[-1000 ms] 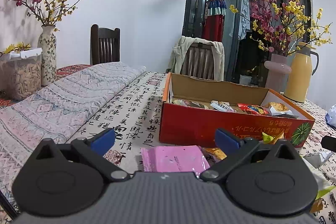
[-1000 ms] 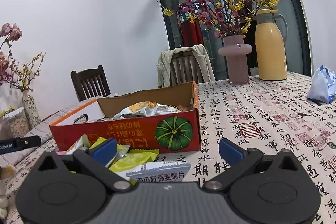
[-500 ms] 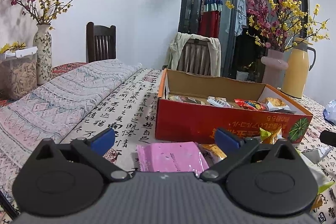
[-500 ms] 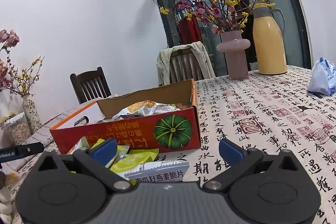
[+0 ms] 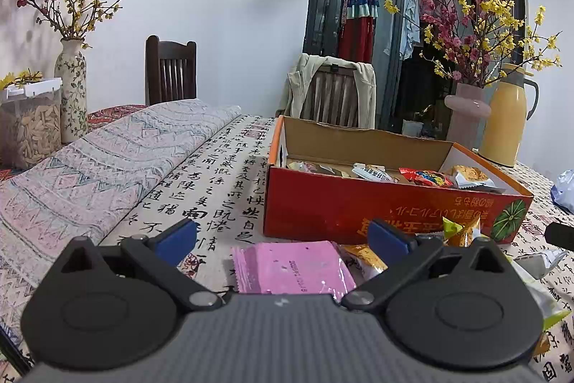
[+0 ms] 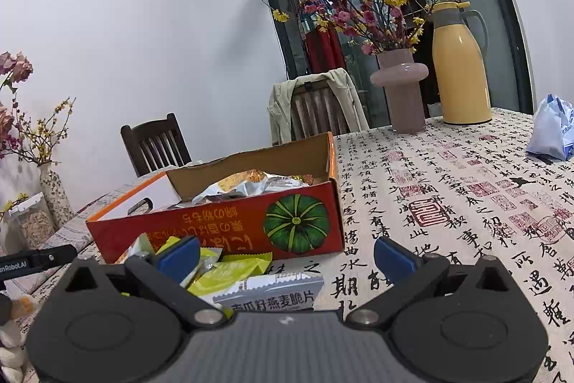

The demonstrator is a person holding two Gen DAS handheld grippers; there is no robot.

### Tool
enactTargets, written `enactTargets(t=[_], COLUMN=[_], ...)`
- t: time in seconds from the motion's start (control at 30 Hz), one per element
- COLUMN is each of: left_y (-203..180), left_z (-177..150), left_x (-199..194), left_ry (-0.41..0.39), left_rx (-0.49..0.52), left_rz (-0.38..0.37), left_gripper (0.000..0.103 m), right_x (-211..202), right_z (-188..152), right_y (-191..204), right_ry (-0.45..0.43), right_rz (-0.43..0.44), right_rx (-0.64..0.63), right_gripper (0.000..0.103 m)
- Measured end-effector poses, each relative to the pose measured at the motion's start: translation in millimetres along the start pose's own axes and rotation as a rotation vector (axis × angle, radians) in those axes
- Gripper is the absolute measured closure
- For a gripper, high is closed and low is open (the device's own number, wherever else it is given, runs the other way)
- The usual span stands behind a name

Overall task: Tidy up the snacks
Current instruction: 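Move both grippers back toward the remaining snack pile, then grasp the white biscuit packet with the right gripper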

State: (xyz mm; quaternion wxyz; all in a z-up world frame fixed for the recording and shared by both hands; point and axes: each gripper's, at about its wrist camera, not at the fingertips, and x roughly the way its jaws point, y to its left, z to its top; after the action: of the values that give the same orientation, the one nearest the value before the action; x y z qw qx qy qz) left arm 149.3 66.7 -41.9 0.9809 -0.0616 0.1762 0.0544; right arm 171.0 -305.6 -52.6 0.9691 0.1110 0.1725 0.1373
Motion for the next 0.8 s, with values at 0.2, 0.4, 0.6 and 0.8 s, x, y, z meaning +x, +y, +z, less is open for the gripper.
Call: enactTargets(t=[0.2, 0.4, 0.6, 0.8], left_y=[0, 0, 2, 3], left_z=[0, -2, -2, -1], left_x=[0, 1, 2, 0], left_ry=[0.001, 0.003, 0.01, 0.007], left_rx=[0.0, -0.003, -0.012, -0.019], left_rz=[-0.001, -0.001, -0.008, -0.013], left_gripper=[0.0, 0.0, 0.0, 0.0], right_x=[1, 4, 12, 22], right_z=[-1, -1, -1, -2], right_y=[0, 2, 11, 16], right_ry=[0.002, 0.025, 0.084, 0.163], right_rz=[-0.001, 0.0, -0.026, -0.036], right_rx=[0.001, -0.011, -0.07, -0.112], right_gripper=[0.0, 0.0, 0.025, 0.049])
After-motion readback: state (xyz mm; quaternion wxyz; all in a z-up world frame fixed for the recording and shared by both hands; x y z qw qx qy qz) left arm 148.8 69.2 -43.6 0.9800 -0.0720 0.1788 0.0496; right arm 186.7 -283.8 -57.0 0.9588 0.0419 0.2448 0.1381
